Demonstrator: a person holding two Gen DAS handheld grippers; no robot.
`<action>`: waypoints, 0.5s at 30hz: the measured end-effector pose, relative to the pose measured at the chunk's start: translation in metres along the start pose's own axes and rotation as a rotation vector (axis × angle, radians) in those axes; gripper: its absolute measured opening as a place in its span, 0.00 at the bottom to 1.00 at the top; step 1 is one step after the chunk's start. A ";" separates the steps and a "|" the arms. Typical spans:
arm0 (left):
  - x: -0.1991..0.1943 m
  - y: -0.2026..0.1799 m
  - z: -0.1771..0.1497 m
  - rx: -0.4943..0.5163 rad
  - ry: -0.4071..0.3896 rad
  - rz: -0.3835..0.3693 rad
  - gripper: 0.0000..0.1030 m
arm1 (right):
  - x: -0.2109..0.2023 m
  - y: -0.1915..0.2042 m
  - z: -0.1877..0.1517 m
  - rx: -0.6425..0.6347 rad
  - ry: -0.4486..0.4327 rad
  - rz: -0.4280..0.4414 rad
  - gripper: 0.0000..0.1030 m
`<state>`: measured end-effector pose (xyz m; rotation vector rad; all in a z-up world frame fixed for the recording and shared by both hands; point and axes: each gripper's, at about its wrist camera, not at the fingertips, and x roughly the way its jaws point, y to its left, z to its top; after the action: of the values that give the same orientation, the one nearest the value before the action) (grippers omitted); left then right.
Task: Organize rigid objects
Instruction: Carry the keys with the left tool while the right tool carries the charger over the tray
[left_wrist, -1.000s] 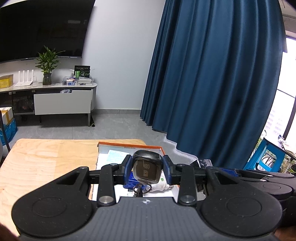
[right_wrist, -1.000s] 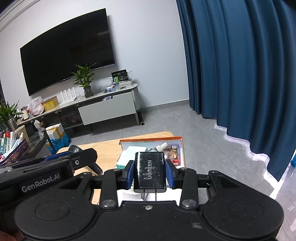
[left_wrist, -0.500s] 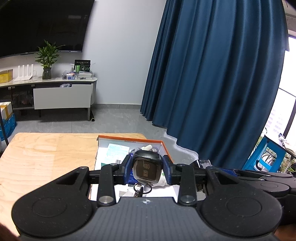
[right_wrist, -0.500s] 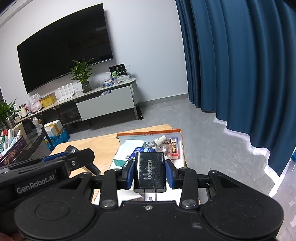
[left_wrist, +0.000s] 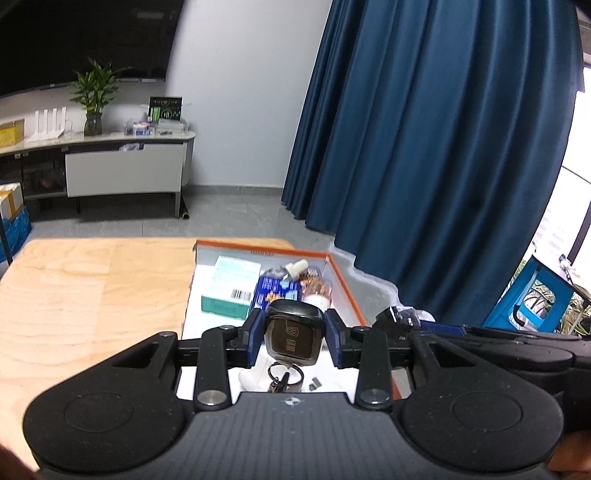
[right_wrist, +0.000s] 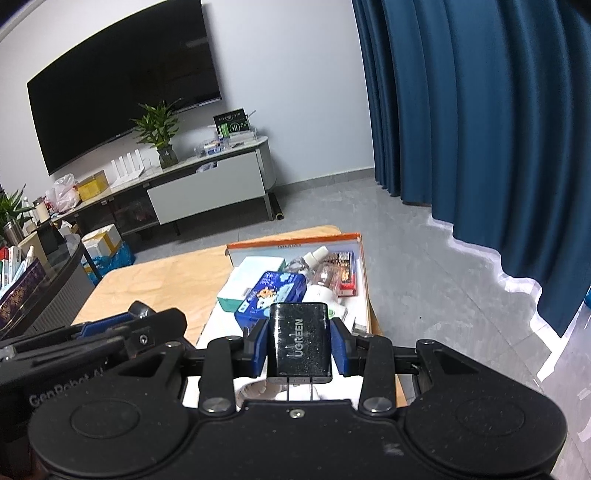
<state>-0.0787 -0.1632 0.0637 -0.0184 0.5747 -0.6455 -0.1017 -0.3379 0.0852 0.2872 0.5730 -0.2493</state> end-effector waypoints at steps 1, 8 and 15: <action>0.002 0.001 -0.002 0.000 0.011 -0.001 0.35 | 0.003 -0.001 -0.001 0.002 0.006 0.001 0.42; 0.017 0.007 -0.020 -0.004 0.072 0.014 0.35 | 0.028 -0.006 -0.006 0.002 0.061 -0.002 0.42; 0.033 0.007 -0.030 0.020 0.116 0.022 0.35 | 0.057 -0.010 -0.006 -0.001 0.097 -0.017 0.43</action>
<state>-0.0689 -0.1719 0.0203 0.0448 0.6793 -0.6334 -0.0616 -0.3538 0.0469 0.2941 0.6712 -0.2525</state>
